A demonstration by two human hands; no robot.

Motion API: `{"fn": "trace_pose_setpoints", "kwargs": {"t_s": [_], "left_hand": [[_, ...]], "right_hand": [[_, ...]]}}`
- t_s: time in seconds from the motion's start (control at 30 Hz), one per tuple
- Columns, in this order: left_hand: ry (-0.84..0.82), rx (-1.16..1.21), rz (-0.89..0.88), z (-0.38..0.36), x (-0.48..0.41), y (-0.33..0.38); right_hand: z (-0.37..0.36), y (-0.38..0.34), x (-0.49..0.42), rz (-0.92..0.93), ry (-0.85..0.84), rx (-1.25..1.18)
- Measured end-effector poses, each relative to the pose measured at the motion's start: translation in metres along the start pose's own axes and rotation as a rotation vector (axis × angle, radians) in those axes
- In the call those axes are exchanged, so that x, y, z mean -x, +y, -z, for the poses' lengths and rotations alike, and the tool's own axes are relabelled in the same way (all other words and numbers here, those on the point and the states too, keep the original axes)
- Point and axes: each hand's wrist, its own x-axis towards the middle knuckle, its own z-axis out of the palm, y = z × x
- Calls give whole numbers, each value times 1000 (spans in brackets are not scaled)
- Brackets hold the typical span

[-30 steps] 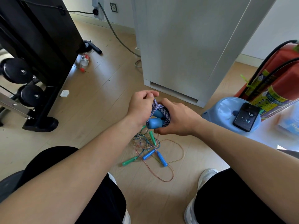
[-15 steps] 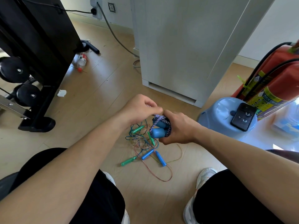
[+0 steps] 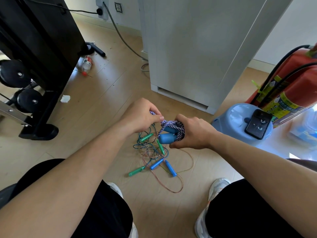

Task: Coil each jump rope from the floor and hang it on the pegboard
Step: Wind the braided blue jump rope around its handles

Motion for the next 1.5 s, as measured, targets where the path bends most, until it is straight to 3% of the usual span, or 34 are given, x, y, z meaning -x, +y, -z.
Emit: {"fn": "trace_pose_setpoints", "kwargs": {"t_s": [0.13,0.27,0.4,0.63,0.97,1.23,1.37,1.5], "left_hand": [[85,96,6,1,-4,-7],[144,41,-12,-7,-5,-4],[89,-70,-38,-4,-7,-1],[56,-42,-26,4,-5,0],[184,121,-82,10,13,1],[186,309,-107,37,-26,25],[200,454,-52,46,-80,12],[127,455,34,48,-148,-23]], "right_hand": [[2,-1,2,25,-48,-167],[1,1,5,36,-85,-173],[-4,7,10,69,-64,-131],[0,39,12,41,-72,-139],[-2,-8,13,174,4,-126],[23,-33,-38,53,110,-560],[28,-32,-105,107,114,-846],[27,-25,-179,82,110,-786]]}}
